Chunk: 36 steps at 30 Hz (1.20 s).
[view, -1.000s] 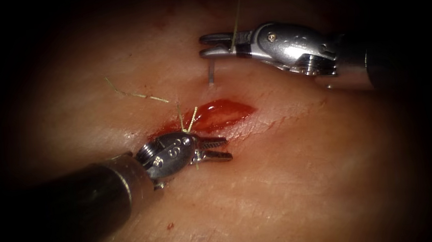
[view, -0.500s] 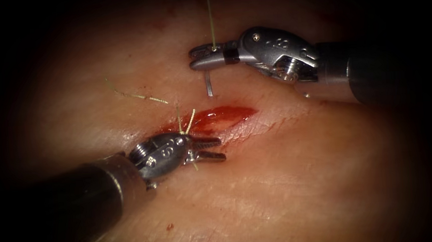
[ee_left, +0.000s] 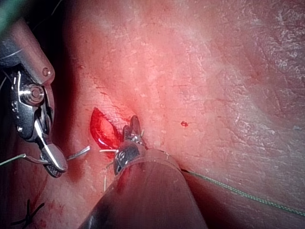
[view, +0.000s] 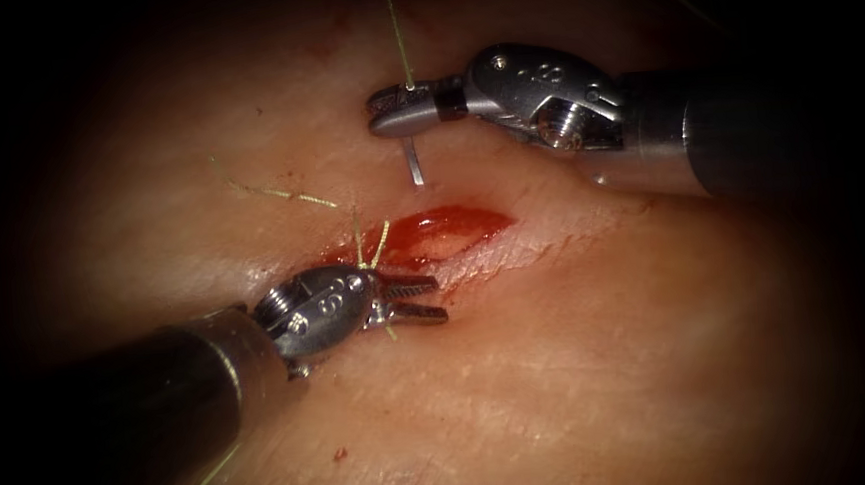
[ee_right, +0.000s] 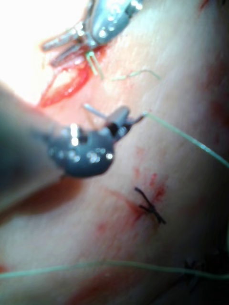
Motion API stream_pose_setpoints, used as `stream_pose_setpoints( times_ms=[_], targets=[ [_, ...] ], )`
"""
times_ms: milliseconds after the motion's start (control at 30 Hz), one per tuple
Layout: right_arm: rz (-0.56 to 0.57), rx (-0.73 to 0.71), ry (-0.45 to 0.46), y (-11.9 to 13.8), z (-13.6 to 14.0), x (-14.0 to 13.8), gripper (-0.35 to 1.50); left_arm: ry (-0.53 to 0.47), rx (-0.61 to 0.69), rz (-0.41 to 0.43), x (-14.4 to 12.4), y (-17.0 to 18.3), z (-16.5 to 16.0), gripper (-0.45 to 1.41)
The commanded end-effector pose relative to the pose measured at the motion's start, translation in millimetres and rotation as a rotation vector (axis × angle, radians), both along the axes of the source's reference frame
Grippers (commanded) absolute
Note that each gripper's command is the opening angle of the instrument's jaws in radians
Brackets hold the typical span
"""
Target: Wound Closure
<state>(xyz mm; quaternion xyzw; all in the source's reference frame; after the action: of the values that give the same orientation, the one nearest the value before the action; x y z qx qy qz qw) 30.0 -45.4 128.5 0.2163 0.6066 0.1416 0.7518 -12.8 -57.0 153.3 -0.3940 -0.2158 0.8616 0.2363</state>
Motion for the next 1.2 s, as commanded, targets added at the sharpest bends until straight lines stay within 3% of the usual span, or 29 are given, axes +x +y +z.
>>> stream_pose_setpoints(
  times_ms=[33, 700, 1200],
  targets=[
    [0.008, -0.029, 0.001, 0.8, 0.3, 0.6, -0.35, -0.001, -0.001, 0.0, -0.4, 0.1, 0.7, 0.23],
    [0.058, -0.049, -0.018, 1.8, 0.2, 0.4, -0.35, 0.005, -0.002, 0.002, -0.4, 0.0, 0.9, 0.21],
    [0.105, 0.064, -0.044, 2.3, 0.2, 0.4, -0.35, 0.008, -0.002, 0.003, -0.5, 0.0, 0.9, 0.21]
  ],
)
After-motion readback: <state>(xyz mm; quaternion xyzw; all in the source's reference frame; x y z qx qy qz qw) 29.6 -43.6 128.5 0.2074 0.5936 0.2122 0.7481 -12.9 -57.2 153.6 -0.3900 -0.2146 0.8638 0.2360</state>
